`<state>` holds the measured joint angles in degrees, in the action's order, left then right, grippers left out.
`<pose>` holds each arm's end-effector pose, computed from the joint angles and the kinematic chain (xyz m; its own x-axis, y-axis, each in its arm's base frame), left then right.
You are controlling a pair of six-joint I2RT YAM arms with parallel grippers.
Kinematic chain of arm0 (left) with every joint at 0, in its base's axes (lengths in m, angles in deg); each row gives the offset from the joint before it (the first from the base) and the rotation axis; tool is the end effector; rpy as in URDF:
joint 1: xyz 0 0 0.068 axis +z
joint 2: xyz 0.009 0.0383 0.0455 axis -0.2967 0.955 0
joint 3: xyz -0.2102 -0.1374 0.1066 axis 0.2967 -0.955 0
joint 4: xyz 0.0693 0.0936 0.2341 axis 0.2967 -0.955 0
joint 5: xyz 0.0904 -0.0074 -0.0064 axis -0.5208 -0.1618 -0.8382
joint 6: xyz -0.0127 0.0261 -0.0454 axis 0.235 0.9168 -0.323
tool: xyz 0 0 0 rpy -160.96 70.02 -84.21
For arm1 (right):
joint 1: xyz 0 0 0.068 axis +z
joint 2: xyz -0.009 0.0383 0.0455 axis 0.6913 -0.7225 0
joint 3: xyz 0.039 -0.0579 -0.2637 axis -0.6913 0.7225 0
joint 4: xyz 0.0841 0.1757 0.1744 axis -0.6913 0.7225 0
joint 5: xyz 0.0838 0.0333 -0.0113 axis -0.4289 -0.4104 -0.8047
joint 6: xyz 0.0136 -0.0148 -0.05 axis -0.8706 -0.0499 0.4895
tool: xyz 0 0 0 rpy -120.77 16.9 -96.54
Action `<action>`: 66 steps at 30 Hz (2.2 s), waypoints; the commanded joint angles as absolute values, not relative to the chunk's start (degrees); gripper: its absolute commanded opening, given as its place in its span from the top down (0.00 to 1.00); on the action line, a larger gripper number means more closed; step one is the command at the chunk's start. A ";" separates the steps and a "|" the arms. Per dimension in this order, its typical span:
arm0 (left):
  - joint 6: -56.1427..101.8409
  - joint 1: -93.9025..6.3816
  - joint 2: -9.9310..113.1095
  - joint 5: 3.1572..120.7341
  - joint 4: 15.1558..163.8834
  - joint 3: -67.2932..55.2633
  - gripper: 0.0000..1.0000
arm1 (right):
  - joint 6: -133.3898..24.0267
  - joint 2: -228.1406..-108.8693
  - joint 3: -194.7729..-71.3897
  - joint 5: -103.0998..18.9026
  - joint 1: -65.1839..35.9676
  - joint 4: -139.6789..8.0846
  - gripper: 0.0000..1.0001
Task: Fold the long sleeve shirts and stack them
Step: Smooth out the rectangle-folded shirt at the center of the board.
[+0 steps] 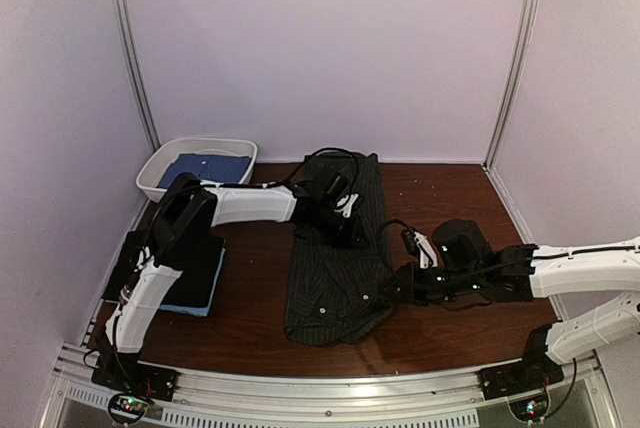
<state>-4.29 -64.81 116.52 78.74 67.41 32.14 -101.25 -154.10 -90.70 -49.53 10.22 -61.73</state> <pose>0.3491 -0.4040 0.1300 -0.9365 0.1843 -0.2983 0.3413 0.6741 -0.6551 0.1327 0.1981 0.2043 -0.9398 0.0257 -0.3408 -0.2463 0.6405 0.7274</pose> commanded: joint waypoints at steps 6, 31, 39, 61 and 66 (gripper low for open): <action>-1.56 -63.87 100.87 76.28 64.83 26.17 0.70 | -98.19 -152.66 -89.60 -47.08 9.87 -57.72 0.55; -10.25 -59.36 74.37 80.11 75.66 -26.83 0.69 | -103.33 -154.22 -76.30 -54.17 6.36 -75.44 0.49; -12.81 -60.83 74.46 83.80 77.99 -30.08 0.64 | -104.16 -155.25 -74.49 -55.24 6.27 -78.16 0.45; -17.67 -64.18 76.85 85.02 82.64 -31.78 0.69 | -107.38 -163.99 -70.69 -57.44 -0.60 -93.07 0.45; -17.78 -64.22 76.97 84.91 82.67 -31.95 0.71 | -105.55 -166.60 -72.54 -57.29 -0.66 -93.08 0.50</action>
<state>-17.40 -63.76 75.99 84.67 81.22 -31.71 -106.69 -164.79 -71.25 -57.42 -0.25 -93.31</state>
